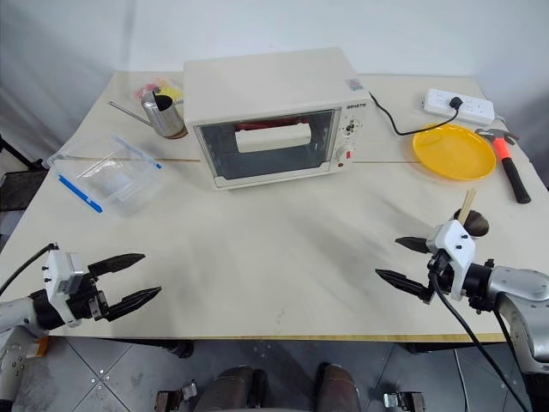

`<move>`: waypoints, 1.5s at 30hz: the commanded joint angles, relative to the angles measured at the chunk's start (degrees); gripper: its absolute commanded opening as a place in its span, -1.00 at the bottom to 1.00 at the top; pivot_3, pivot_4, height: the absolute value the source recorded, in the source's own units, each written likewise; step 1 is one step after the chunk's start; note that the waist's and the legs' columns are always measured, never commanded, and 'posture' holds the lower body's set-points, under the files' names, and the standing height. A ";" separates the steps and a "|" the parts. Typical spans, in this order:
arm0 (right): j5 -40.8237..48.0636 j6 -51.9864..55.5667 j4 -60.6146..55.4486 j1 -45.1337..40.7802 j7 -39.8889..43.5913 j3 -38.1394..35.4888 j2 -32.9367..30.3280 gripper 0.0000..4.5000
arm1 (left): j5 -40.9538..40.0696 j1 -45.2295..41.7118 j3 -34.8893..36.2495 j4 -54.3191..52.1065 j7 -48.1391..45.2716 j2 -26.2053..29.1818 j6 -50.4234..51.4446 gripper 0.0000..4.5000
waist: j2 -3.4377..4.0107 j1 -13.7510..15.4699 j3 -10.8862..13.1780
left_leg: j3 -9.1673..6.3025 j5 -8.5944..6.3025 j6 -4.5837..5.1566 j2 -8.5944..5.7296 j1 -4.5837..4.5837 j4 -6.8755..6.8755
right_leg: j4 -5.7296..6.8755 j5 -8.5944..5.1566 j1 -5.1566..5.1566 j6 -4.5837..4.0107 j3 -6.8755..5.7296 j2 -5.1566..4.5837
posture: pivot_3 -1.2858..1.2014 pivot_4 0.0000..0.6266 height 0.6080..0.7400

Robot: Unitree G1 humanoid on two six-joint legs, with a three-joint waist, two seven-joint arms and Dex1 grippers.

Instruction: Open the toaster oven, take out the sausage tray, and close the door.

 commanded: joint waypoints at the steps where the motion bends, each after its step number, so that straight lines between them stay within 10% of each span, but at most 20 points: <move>1: 0.50 0.81 -2.86 -0.30 -0.72 -0.97 -1.05 1.00 | -0.08 -0.25 0.83 -0.28 0.54 0.74 0.12 0.99 | 0.00 0.00 0.00 | 0.00 0.00 0.00 0.00 0.00 0.00 | 0.00 0.00 0.00 0.00 0.00 0.00 | 0.03 -0.52 1.00; 9: 3.66 7.78 -6.14 -5.14 -3.18 -0.53 -0.53 1.00 | -0.09 -2.05 1.33 -2.83 5.39 0.35 2.51 0.99 | 0.00 -0.10 0.00 | 0.01 0.00 0.00 0.00 0.00 0.02 | 0.02 0.00 -0.01 0.00 0.04 0.00 | 0.03 -0.52 1.00; 17: 4.33 16.56 4.14 -31.91 -6.09 11.09 7.68 1.00 | -4.29 -13.71 -0.24 0.03 5.14 -2.05 3.92 0.99 | 0.01 -0.92 0.01 | -0.01 0.01 -0.06 0.05 0.00 0.23 | 0.41 0.03 -0.15 -0.05 0.12 0.00 | 0.03 -0.52 1.00; 32: -11.11 -11.88 50.09 -64.02 4.13 21.86 23.35 1.00 | -6.69 -22.71 0.68 -1.99 8.52 -5.16 2.63 0.99 | 0.00 -3.11 0.02 | -0.03 -0.11 0.01 0.02 -0.11 0.32 | 0.58 0.07 -0.23 0.03 -0.20 -0.01 | 0.03 -0.52 1.00; 45: -11.15 -15.54 51.63 -68.26 18.00 21.68 25.56 1.00 | -8.96 -21.02 3.68 -5.54 16.48 -4.42 8.53 0.99 | 0.06 -3.31 0.06 | -0.17 -0.12 0.00 0.02 -0.12 0.29 | 0.66 0.07 -0.24 0.03 -0.20 -0.01 | 0.03 -0.52 1.00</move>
